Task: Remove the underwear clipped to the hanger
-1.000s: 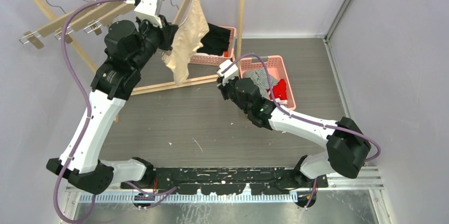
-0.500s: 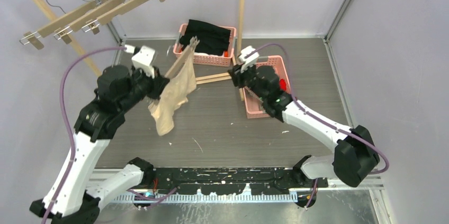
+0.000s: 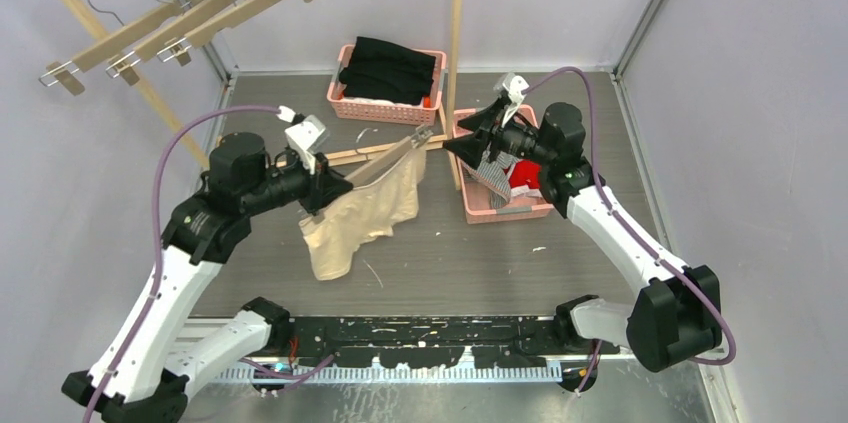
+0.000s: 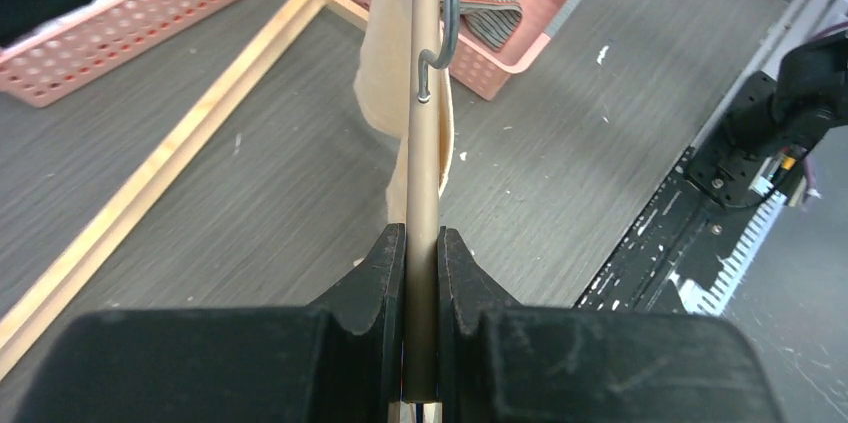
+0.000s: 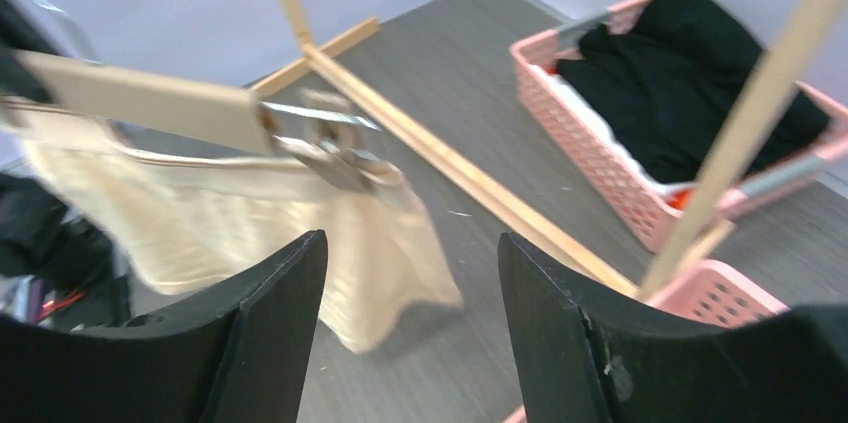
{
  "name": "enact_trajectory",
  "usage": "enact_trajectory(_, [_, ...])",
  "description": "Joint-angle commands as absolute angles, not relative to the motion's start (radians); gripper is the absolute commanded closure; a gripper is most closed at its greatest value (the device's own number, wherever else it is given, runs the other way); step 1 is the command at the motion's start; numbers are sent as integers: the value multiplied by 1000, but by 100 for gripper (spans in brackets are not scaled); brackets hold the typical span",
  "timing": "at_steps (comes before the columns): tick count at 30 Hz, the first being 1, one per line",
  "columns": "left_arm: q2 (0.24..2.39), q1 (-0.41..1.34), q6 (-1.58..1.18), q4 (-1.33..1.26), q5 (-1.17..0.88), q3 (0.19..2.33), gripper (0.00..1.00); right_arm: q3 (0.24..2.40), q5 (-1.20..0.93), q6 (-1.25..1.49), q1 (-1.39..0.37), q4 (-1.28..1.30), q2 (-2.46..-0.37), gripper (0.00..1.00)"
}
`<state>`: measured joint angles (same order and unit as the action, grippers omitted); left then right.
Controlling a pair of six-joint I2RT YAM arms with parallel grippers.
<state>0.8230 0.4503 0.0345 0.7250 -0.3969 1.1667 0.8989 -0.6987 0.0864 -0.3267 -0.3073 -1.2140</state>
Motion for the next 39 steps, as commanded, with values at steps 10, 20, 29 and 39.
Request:
enact_trajectory(10, [869,443,-26,496,-669,1145,100,975,-1008,194,-325,-443,-1208,29])
enact_trajectory(20, [880,440,-53,477,-667,1143,100,990,-1065,290,-324,-558,-1258,52])
enact_trajectory(29, [865,427,-68,436,-643,1139,100,977,-1113,319,-325,-601,-1276,99])
enact_trajectory(39, [876,421,-73,401,-667,1131,100,981,-1125,345,-325,-635,-1231,60])
